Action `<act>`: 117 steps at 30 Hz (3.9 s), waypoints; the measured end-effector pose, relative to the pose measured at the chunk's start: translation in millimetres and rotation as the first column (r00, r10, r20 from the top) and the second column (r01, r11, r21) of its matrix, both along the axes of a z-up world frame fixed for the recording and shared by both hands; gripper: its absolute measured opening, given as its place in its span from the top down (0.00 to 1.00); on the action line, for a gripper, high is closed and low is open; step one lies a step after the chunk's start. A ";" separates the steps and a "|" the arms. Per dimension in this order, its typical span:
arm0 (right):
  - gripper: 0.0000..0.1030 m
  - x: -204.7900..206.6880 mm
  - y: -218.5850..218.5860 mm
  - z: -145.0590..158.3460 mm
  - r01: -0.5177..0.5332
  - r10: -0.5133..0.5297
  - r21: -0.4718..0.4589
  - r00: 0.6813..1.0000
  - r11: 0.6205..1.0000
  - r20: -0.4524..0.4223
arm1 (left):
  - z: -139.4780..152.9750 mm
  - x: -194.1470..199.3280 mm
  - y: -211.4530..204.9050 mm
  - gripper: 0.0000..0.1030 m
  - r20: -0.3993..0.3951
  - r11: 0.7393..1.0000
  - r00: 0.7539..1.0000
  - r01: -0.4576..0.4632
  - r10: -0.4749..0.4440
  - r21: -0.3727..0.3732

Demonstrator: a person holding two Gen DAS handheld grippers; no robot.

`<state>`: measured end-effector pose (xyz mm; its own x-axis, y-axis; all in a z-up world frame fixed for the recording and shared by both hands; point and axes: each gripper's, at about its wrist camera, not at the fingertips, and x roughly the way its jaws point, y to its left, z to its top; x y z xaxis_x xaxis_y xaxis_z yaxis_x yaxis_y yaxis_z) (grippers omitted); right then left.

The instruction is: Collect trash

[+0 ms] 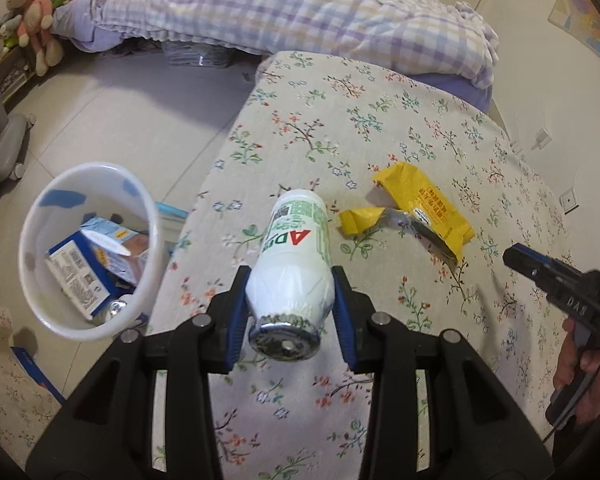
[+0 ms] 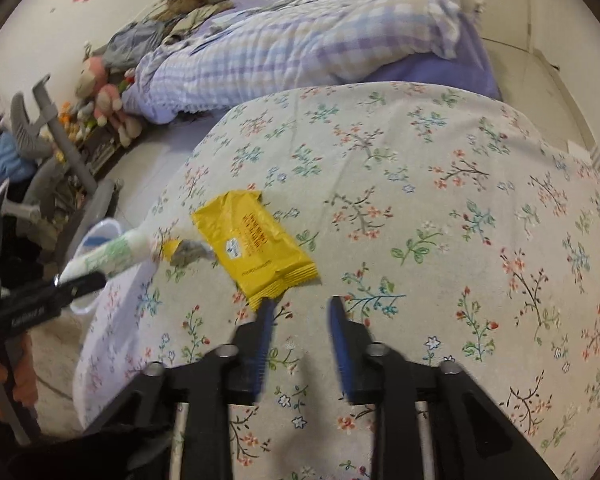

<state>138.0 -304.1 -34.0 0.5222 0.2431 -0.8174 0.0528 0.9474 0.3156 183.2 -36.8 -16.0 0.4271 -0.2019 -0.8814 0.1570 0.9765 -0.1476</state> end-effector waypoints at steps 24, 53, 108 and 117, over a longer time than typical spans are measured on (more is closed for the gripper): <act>0.79 46.6 76.4 -34.6 -0.087 0.077 -0.197 0.996 0.977 -0.055 | -5.2 -10.5 71.2 0.61 0.004 0.996 0.996 -0.086 0.086 0.032; 0.90 30.4 168.7 20.6 -0.221 0.221 0.049 0.975 0.974 0.012 | -23.6 -2.2 167.1 0.61 0.024 0.966 0.967 -0.255 0.254 0.043; 0.16 -90.2 176.2 81.8 -0.031 0.050 -0.192 0.994 0.981 0.095 | 29.1 -117.7 118.2 0.01 0.111 0.963 0.977 -0.201 0.183 0.181; 0.15 -166.1 155.6 73.3 0.111 -0.076 -0.226 0.984 0.968 0.158 | 32.7 -163.5 93.5 0.01 0.163 0.974 0.975 -0.177 0.154 0.139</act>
<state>-28.1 -148.6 39.3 0.6520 -0.0005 -0.7582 0.1147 0.9886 0.0979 19.7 56.6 16.7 0.5729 0.0138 -0.8195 0.0000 0.9999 0.0168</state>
